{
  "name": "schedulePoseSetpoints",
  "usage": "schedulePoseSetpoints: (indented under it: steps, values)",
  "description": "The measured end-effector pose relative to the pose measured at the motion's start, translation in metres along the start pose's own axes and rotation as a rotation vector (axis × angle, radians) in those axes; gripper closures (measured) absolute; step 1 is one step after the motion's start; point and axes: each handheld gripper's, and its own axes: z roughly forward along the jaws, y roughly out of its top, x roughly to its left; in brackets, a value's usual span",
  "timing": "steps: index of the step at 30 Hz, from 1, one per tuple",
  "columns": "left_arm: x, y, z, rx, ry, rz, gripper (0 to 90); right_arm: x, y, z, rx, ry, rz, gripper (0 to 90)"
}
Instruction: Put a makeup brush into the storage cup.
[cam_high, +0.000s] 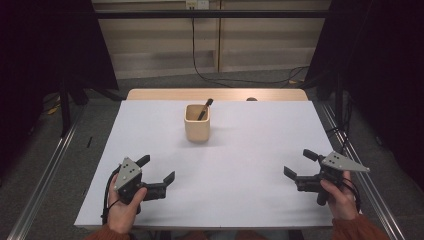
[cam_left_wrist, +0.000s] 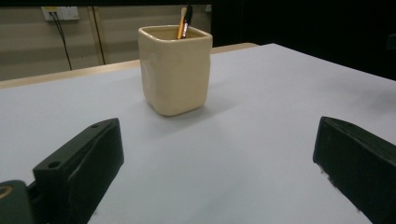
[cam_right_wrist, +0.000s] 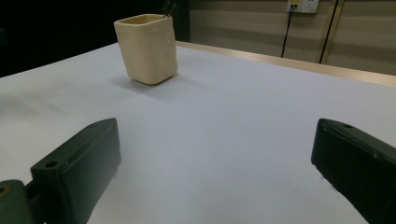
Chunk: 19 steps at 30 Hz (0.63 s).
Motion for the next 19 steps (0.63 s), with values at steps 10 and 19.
schedulePoseSetpoints:
  steps: [10,19]
  values:
    - [0.0054,-0.0055,-0.0089,-0.018,0.010,-0.031,2.0,-0.0001,-0.0012,-0.0079,-0.010,-0.009,-0.004,0.9]
    - [0.0093,-0.0056,-0.0069,-0.014,0.018,-0.029,1.9,0.0016,-0.0022,-0.0042,0.011,0.002,-0.028,0.8]
